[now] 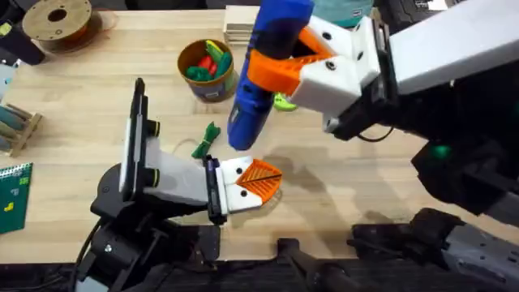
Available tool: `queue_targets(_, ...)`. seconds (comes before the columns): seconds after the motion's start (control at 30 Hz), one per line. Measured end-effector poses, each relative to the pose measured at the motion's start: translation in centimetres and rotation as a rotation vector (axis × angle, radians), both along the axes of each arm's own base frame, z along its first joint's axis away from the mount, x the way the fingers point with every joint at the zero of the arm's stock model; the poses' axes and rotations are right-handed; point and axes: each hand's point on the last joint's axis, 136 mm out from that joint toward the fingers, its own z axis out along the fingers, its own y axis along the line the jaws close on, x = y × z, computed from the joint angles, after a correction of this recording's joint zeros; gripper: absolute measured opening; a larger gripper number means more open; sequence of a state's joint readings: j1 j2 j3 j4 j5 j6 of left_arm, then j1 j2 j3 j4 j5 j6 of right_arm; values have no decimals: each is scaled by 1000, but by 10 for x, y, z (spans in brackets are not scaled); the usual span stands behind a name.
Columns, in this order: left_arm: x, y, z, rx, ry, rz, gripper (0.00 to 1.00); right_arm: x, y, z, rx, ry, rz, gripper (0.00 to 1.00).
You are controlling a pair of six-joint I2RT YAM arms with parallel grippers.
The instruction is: Pick up the gripper from the table and insert it into the empty holder that is missing its gripper. Then pick up a screw, insert it into the mounting hole, and use the screwdriver to tighten it. Finally, clean up the table by picking up the vegetable and placing it into the bucket.
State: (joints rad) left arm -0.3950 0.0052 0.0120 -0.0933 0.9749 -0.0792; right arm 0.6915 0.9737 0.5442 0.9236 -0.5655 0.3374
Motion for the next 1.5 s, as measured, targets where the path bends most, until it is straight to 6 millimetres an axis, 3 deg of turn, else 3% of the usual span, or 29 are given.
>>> queue_targets(1.5, 0, 0, 0, 0, 0, 0, 13, -1, 11, -22, -45, 159, 75, 31)
